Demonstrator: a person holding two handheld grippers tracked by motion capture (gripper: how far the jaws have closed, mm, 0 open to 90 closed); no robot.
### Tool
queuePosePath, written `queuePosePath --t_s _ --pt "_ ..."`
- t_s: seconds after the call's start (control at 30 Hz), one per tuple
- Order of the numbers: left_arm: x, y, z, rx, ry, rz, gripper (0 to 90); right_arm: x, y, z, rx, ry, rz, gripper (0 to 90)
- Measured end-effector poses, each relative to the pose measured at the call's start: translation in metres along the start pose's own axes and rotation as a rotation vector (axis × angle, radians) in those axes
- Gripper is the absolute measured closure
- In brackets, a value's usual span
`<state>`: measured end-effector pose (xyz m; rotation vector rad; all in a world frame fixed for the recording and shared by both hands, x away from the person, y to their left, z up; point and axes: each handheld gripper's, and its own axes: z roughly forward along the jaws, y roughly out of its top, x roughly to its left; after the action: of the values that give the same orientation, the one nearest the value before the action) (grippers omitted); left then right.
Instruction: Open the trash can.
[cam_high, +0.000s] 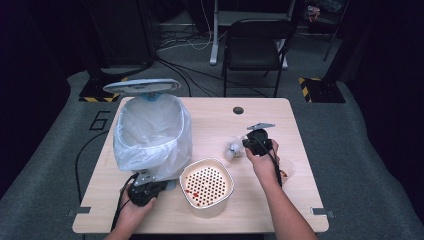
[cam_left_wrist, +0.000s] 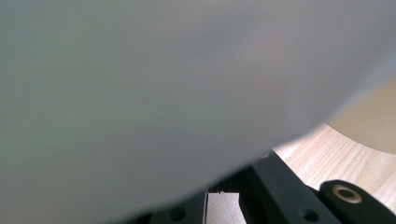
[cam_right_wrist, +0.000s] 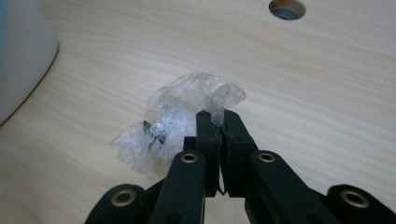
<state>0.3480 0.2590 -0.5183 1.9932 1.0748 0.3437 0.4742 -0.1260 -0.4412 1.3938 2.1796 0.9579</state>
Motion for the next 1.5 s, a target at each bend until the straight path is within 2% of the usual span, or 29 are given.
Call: queuePosePath --t_s 0.13,0.17,0.23,0.3,0.4,0.5,0.53,0.67,0.7,0.73,0.93,0.97,1.03,1.23,1.37,1.43,1.5 --pt "0.0 0.0 0.0 0.002 0.003 -0.011 90.0 -0.003 -0.009 -0.014 0.005 -0.002 0.011 87.1" --pt "0.001 0.0 0.0 0.002 -0.007 -0.002 90.0 -0.005 -0.011 -0.015 0.007 0.001 0.006 85.7" --pt "0.001 0.0 0.0 0.004 -0.003 -0.008 90.0 -0.005 -0.014 -0.018 0.01 -0.01 0.008 74.0" --pt "0.001 0.001 0.0 0.005 -0.004 -0.006 90.0 -0.004 -0.015 -0.019 -0.001 -0.038 0.01 58.7" --pt "0.001 0.001 0.0 0.005 -0.005 -0.005 90.0 -0.001 -0.014 -0.017 -0.029 -0.057 0.017 40.7" --pt "0.001 0.0 0.0 0.003 -0.005 -0.006 90.0 0.005 -0.012 -0.01 -0.047 -0.073 0.008 30.8" --pt "0.001 0.0 0.0 0.002 -0.005 -0.006 90.0 0.007 -0.011 -0.007 -0.046 -0.079 0.019 28.0" --pt "0.001 0.0 0.0 0.003 -0.006 -0.006 90.0 0.01 -0.011 0.011 -0.012 -0.11 0.025 19.2" --pt "0.001 0.0 0.0 0.003 -0.007 -0.006 90.0 0.01 -0.012 0.015 0.003 -0.11 0.016 18.6" --pt "0.001 0.0 0.0 0.003 -0.007 -0.006 90.0 0.011 -0.014 0.019 0.019 -0.111 0.03 18.8" --pt "0.001 0.0 0.0 0.001 -0.014 0.002 90.0 0.007 -0.029 0.038 0.093 -0.106 0.04 22.3" --pt "0.001 0.001 0.0 0.005 -0.012 0.002 90.0 0.007 -0.032 0.039 0.099 -0.098 0.057 23.0" --pt "0.001 0.001 0.0 0.008 -0.011 0.005 90.0 0.008 -0.035 0.038 0.095 -0.088 0.051 25.7" --pt "0.001 0.001 0.0 0.006 -0.011 0.001 90.0 0.018 -0.035 0.019 0.021 -0.1 0.005 28.6" --pt "0.0 0.001 0.0 0.009 -0.001 -0.003 90.0 0.027 -0.038 0.017 0.051 -0.089 -0.016 24.9" --pt "0.0 0.0 -0.001 0.008 0.001 -0.008 90.0 0.03 -0.043 0.015 0.055 -0.074 -0.006 24.1" --pt "0.0 0.0 0.0 0.001 -0.004 -0.011 90.0 0.033 -0.048 0.016 0.059 -0.086 -0.008 24.1"
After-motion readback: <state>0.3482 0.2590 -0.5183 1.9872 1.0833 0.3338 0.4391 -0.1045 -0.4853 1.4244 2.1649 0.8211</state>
